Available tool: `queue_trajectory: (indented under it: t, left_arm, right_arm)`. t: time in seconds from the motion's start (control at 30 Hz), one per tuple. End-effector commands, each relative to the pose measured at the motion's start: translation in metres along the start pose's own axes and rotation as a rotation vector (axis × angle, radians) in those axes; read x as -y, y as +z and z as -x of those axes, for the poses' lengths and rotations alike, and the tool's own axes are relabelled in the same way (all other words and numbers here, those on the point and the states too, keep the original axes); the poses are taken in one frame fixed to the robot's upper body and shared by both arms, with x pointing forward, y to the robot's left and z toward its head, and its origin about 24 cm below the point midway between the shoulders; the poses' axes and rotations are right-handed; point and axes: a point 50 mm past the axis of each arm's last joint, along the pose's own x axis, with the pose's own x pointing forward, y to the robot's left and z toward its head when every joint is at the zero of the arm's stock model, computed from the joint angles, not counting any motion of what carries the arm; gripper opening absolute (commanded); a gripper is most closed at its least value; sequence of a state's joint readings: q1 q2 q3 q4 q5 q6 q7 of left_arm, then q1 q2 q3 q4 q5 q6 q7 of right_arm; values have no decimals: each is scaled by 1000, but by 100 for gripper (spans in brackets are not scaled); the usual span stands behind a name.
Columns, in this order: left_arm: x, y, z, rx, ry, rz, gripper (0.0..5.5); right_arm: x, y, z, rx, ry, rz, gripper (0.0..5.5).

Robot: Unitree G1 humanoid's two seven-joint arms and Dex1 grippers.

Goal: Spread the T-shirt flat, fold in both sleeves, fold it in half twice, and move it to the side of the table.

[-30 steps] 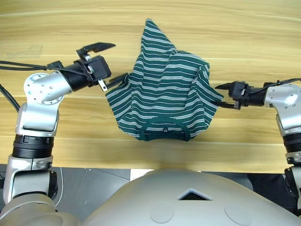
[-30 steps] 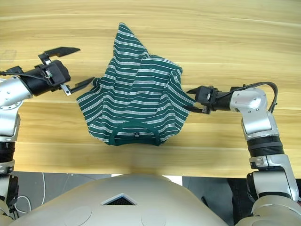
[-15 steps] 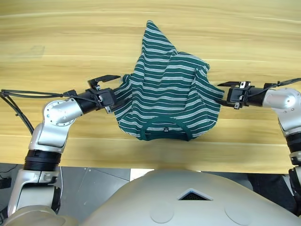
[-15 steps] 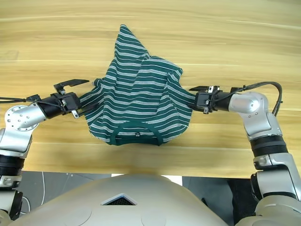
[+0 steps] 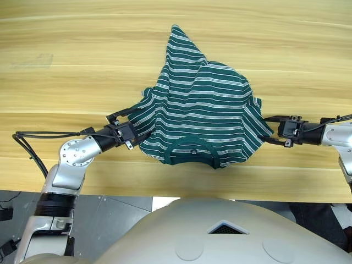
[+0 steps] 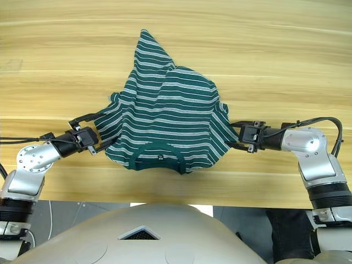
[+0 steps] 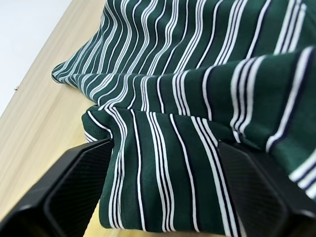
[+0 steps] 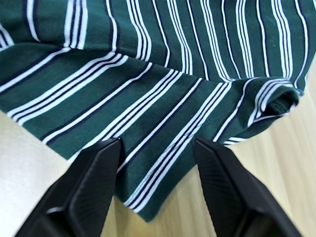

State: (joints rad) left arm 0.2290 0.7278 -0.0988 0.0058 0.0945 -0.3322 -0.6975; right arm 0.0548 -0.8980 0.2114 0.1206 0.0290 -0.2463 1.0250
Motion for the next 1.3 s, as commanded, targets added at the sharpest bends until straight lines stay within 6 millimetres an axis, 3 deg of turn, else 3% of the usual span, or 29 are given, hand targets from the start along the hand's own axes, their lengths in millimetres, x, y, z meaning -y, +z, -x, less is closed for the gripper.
queue_trajectory:
  t: [0.03,0.17,0.43,0.57,0.67,0.8,0.9,1.03,1.13,1.23,1.3]
  left_arm:
    - [5,2,5,-31,-26,-12,394]
    - [35,13,19,-32,-146,-28,394]
    - [38,15,50,-120,-131,-25,394]
    - [41,22,46,-90,-158,-37,394]
    - [37,28,49,-63,-201,9,394]
    - [9,53,51,133,-217,227,394]
    - [-26,73,56,346,-206,415,394]
    - [-73,93,67,518,-116,436,394]
    - [-101,83,37,398,135,456,394]
    - [-90,64,4,190,155,447,394]
    - [-83,63,-10,144,109,410,394]
  right_arm:
    - [-22,-12,-1,-47,89,-88,272]
    - [-39,-17,15,-66,115,-160,272]
    - [-59,-26,32,-61,115,-296,272]
    - [-57,-26,33,-22,113,-341,272]
    - [-39,-11,40,161,77,-461,272]
    - [-3,13,55,480,11,-613,272]
    - [18,25,63,631,-41,-673,272]
    - [41,31,65,697,-144,-697,272]
    - [60,29,36,555,-303,-707,272]
    - [64,32,9,407,-337,-709,272]
    - [65,41,-1,375,-318,-682,272]
